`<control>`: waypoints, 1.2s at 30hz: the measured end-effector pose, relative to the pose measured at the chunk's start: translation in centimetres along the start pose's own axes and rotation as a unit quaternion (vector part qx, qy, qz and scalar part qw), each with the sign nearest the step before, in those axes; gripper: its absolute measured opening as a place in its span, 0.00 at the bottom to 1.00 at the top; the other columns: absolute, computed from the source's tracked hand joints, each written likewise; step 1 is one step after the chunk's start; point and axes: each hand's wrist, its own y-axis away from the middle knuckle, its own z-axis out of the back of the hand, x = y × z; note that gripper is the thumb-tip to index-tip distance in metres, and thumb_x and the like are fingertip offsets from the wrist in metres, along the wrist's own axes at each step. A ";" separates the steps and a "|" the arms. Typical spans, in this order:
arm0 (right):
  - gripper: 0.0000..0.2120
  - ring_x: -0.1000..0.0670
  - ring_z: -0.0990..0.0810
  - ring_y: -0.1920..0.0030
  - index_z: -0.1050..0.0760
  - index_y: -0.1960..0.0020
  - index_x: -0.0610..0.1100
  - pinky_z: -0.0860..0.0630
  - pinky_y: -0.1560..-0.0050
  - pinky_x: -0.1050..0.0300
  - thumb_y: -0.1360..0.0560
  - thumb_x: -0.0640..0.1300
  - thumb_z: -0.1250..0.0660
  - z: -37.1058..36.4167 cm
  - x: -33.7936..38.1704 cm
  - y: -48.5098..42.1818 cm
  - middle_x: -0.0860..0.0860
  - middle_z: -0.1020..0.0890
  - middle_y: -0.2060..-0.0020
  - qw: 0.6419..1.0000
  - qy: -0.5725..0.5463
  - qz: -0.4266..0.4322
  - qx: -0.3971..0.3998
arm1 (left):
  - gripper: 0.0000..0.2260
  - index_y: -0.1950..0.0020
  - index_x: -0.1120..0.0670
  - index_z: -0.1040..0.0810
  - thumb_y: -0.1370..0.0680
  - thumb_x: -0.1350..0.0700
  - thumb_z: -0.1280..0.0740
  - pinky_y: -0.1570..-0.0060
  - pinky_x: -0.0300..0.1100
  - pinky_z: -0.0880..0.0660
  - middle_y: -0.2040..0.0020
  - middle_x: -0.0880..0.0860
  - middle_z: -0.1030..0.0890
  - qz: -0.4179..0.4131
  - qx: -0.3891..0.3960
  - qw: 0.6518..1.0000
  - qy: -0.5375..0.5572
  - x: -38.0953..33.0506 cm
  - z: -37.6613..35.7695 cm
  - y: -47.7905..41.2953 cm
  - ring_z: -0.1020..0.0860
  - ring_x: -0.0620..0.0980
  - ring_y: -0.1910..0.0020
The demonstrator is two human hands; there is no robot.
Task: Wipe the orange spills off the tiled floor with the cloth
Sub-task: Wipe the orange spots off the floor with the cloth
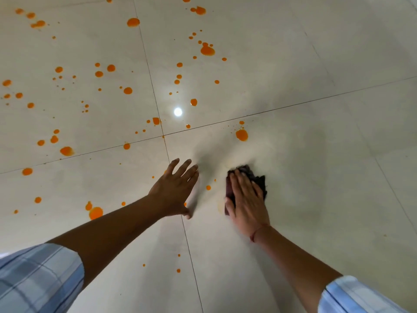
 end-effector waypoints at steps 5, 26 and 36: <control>0.31 0.47 0.46 0.22 0.46 0.21 0.43 0.48 0.24 0.48 0.20 0.55 0.48 -1.0 8.2 -3.6 0.46 0.43 0.21 0.998 -0.038 0.041 0.005 | 0.51 0.22 0.59 0.49 0.32 0.27 0.39 0.29 0.57 0.65 0.21 0.58 0.50 0.026 -0.008 1.000 0.002 1.0 -1.0 1.6 0.57 0.58 0.23; 0.34 0.45 0.41 0.23 0.43 0.22 0.40 0.47 0.25 0.48 0.23 0.57 0.48 -1.6 7.1 -1.5 0.44 0.39 0.23 0.998 0.014 0.056 0.013 | 0.60 0.22 0.59 0.58 0.38 0.24 0.35 0.29 0.59 0.64 0.21 0.57 0.58 0.197 0.103 0.971 0.091 4.5 -4.7 8.2 0.63 0.59 0.24; 0.33 0.48 0.47 0.21 0.46 0.21 0.43 0.47 0.24 0.48 0.21 0.57 0.47 -2.7 11.7 -0.2 0.47 0.44 0.21 0.972 0.008 0.233 0.036 | 0.60 0.22 0.59 0.56 0.38 0.24 0.35 0.28 0.58 0.63 0.21 0.56 0.57 0.217 0.090 0.965 0.116 5.2 -5.5 9.2 0.62 0.58 0.23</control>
